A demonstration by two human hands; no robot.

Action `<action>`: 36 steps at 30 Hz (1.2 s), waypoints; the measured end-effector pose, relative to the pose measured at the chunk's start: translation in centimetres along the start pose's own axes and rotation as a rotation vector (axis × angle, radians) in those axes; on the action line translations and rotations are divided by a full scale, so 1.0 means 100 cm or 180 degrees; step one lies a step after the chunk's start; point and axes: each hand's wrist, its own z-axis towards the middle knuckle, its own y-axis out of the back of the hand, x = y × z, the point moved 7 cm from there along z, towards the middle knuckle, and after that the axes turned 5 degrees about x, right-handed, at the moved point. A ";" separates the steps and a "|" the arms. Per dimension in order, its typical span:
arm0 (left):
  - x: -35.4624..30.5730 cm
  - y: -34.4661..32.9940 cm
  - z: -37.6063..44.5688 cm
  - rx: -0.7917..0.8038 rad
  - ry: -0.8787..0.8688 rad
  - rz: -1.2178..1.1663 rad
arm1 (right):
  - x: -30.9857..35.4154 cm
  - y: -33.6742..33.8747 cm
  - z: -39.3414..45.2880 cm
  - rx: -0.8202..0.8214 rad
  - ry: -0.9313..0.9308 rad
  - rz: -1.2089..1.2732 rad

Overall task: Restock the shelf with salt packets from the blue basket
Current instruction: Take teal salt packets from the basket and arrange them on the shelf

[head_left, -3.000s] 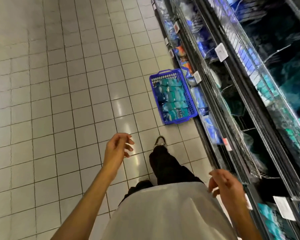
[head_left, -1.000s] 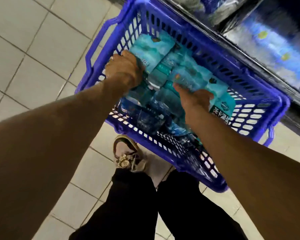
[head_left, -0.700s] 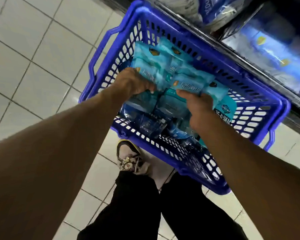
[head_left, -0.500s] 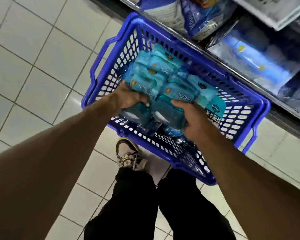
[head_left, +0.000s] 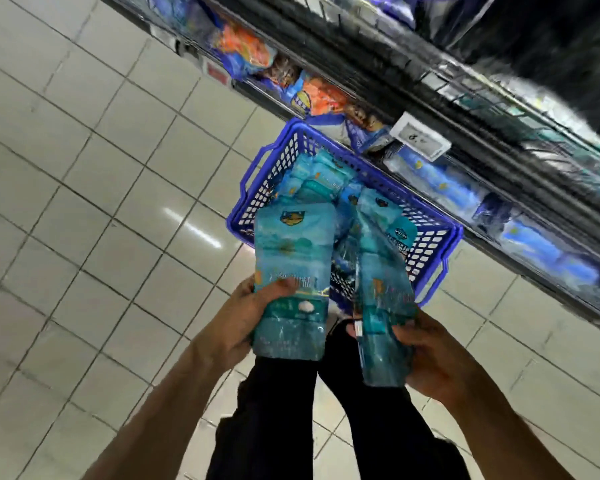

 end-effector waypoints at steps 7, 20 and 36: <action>-0.050 -0.046 -0.140 -0.0216 -0.0285 0.0089 | 0.015 -0.100 -0.086 -0.0398 -0.0142 -0.0920; -0.115 -0.161 -0.316 0.0195 -0.0787 0.1001 | 0.041 -0.224 -0.269 -0.0559 0.0685 -0.0720; -0.076 -0.360 -0.319 0.1725 -0.0615 0.3191 | -0.023 -0.166 -0.476 -0.2670 0.3143 0.0285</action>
